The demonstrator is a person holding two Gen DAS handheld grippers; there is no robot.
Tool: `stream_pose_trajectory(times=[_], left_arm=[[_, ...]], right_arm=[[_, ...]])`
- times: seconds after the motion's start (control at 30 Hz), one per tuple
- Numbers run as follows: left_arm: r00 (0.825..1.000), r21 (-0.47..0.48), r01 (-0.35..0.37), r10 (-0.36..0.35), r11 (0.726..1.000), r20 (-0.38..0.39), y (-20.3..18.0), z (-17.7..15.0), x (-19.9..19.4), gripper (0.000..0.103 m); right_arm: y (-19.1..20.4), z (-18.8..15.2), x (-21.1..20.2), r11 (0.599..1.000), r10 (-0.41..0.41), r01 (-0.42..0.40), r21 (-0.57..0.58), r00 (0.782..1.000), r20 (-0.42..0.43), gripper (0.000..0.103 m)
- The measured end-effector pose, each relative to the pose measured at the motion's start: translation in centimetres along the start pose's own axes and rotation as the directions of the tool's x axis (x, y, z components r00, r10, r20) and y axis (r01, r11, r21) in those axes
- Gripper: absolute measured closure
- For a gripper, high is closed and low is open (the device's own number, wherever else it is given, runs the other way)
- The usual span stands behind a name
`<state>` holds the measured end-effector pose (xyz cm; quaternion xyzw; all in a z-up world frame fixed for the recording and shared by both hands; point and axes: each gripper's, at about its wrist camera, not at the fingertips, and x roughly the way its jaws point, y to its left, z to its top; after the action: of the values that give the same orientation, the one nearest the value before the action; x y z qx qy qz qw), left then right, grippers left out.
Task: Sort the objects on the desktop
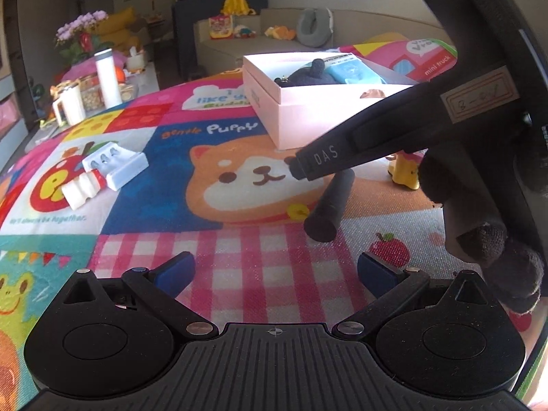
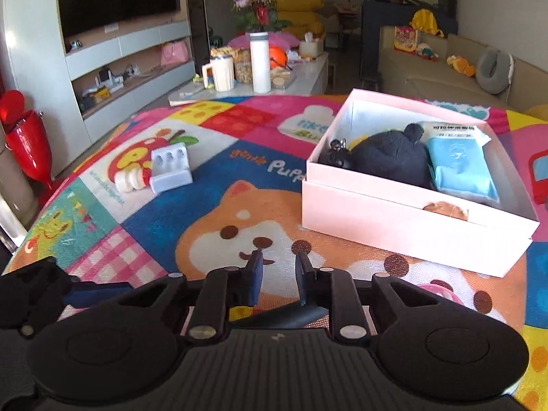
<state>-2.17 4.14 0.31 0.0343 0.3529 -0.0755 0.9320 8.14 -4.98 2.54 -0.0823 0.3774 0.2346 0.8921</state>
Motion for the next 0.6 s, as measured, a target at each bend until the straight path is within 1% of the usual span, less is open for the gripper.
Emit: stream_pose_trajectory(times=[0.07,0.13,0.23,0.27,0.37,0.43,0.5,0.53,0.57,0.6], left_arm=[[1.000,-0.014,-0.008,0.008,1.000,0.002,0.4,0.1,0.1,0.000],[1.000,-0.026,-0.012,0.012,1.000,0.005,0.8,0.2,0.1,0.000],[1.000,-0.035,-0.019,0.020,0.999,0.004,1.0,0.3,0.3,0.000],[1.000,-0.038,-0.024,0.024,0.999,0.006,1.1,0.3,0.3,0.000],[0.999,-0.036,-0.042,0.043,0.998,0.010,1.2,0.5,0.4,0.000],[0.997,-0.033,-0.080,0.081,0.996,0.014,1.5,0.6,0.5,0.000],[0.992,-0.047,-0.125,0.126,0.991,0.007,2.0,0.8,0.6,0.000],[0.990,-0.056,-0.141,0.142,0.988,0.006,2.4,0.9,0.5,0.000],[0.989,-0.065,-0.144,0.145,0.987,0.010,2.6,0.9,0.2,0.000],[0.992,-0.074,-0.120,0.122,0.990,0.022,2.7,1.0,-0.4,0.000]], right_arm=[[-0.5,-0.2,0.3,1.000,-0.009,0.009,0.002,1.000,-0.029,0.085],[-1.0,-0.9,-0.8,1.000,-0.006,0.006,0.004,1.000,-0.029,0.084],[-1.8,-1.7,-2.7,0.999,0.034,-0.032,0.028,0.998,-0.057,0.081],[-2.2,-2.0,-3.3,0.998,0.044,-0.041,0.041,0.997,-0.066,0.077],[-3.3,-3.0,-4.9,0.995,0.074,-0.069,0.079,0.995,-0.063,0.077],[-4.3,-3.3,-6.8,0.992,0.066,-0.065,0.105,0.998,-0.010,0.077],[-5.3,-3.5,-8.9,0.992,0.027,-0.036,0.119,0.997,0.075,0.077],[-5.9,-3.6,-10.0,0.991,-0.004,-0.012,0.132,0.993,0.120,0.076],[-6.5,-3.8,-10.9,0.990,-0.032,0.010,0.144,0.987,0.156,0.071],[-7.2,-3.9,-11.9,0.986,-0.068,0.036,0.162,0.978,0.197,0.063]])
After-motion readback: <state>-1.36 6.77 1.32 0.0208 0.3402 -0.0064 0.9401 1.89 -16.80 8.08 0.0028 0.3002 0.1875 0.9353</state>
